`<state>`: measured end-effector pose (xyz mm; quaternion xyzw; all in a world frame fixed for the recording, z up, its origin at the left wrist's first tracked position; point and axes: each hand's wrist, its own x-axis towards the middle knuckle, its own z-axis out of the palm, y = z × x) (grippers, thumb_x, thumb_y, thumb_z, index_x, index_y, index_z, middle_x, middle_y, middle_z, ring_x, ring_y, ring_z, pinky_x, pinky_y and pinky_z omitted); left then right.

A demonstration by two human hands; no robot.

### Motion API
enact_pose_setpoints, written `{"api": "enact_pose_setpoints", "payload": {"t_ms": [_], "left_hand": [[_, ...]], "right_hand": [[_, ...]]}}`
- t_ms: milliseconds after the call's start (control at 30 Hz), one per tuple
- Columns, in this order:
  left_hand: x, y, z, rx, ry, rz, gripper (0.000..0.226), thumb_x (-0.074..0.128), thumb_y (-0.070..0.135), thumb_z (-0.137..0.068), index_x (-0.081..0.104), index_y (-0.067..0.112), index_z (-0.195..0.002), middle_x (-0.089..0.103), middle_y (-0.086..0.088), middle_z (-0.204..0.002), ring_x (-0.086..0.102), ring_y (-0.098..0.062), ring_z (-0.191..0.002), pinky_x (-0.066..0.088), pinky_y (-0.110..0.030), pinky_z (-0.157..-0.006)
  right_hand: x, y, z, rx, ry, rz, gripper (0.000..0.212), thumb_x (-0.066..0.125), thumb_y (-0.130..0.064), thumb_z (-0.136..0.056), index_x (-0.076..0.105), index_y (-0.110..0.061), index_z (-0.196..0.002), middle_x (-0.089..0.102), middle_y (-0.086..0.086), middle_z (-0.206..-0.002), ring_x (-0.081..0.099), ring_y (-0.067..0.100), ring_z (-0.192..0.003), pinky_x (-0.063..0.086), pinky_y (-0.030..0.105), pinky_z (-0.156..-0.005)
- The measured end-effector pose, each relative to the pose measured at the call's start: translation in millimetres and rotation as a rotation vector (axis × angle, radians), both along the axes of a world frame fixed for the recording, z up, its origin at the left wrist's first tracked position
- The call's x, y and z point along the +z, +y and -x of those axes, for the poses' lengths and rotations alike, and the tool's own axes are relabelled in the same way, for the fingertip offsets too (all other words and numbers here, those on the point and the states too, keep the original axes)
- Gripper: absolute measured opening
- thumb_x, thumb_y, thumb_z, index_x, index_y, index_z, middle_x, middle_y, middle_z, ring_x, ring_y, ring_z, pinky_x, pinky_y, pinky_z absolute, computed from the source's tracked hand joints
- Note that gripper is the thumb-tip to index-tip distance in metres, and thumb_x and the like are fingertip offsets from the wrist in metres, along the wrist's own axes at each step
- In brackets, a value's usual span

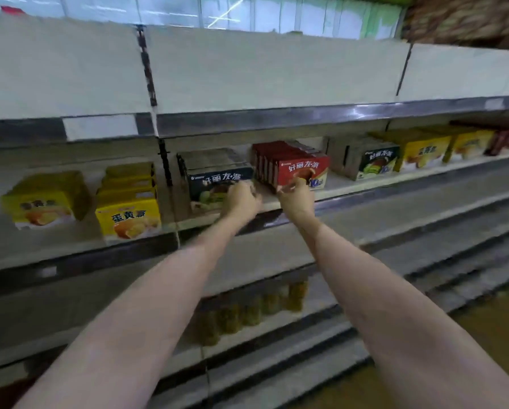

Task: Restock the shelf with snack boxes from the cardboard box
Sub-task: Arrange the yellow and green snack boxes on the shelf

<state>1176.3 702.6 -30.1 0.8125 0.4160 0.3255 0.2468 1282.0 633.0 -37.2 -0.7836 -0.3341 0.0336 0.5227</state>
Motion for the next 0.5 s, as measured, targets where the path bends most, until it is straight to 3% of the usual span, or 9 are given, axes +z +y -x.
{"api": "enact_pose_setpoints", "payload": {"t_ms": [67,167,367,500], "left_hand": [[-4.6,-18.7,-27.5,-0.074,-0.038,0.018,0.016,0.059,0.014,-0.085,0.055,0.017,-0.069,0.068,-0.011,-0.083,0.064,-0.030,-0.084,0.050,-0.036,-0.070],[-16.0,-57.3,-70.1,-0.210,0.000,0.065,0.013,0.056,0.018,-0.090,0.057,0.018,-0.077,0.066,-0.011,-0.083,0.065,-0.031,-0.083,0.051,-0.036,-0.068],[-61.9,-144.7,-162.9,-0.441,0.083,0.118,0.032,0.058,0.013,-0.089,0.045,0.017,-0.060,0.057,-0.015,-0.069,0.062,-0.034,-0.077,0.037,-0.033,-0.060],[-94.1,-217.9,-236.7,-0.581,0.119,0.160,0.017,0.060,0.020,-0.080,0.057,0.015,-0.064,0.059,-0.008,-0.067,0.064,-0.032,-0.074,0.048,-0.038,-0.063]], "right_hand": [[-6.9,-28.8,-15.5,-0.029,0.036,-0.019,0.010,0.057,-0.020,-0.085,0.063,-0.014,-0.091,0.067,0.011,-0.094,0.060,0.028,-0.088,0.037,0.028,-0.070],[-22.6,-77.6,-45.9,-0.104,0.112,0.028,0.017,0.059,-0.015,-0.090,0.065,-0.007,-0.104,0.067,0.011,-0.102,0.057,0.023,-0.091,0.033,0.023,-0.068],[-68.9,-184.4,-119.1,-0.240,0.156,0.163,0.018,0.056,-0.017,-0.091,0.065,-0.007,-0.102,0.069,0.019,-0.110,0.061,0.037,-0.106,0.047,0.038,-0.089],[-96.2,-271.4,-177.1,-0.366,0.217,0.153,0.017,0.058,-0.019,-0.091,0.068,-0.010,-0.101,0.070,0.014,-0.104,0.063,0.031,-0.097,0.046,0.031,-0.077]]}}
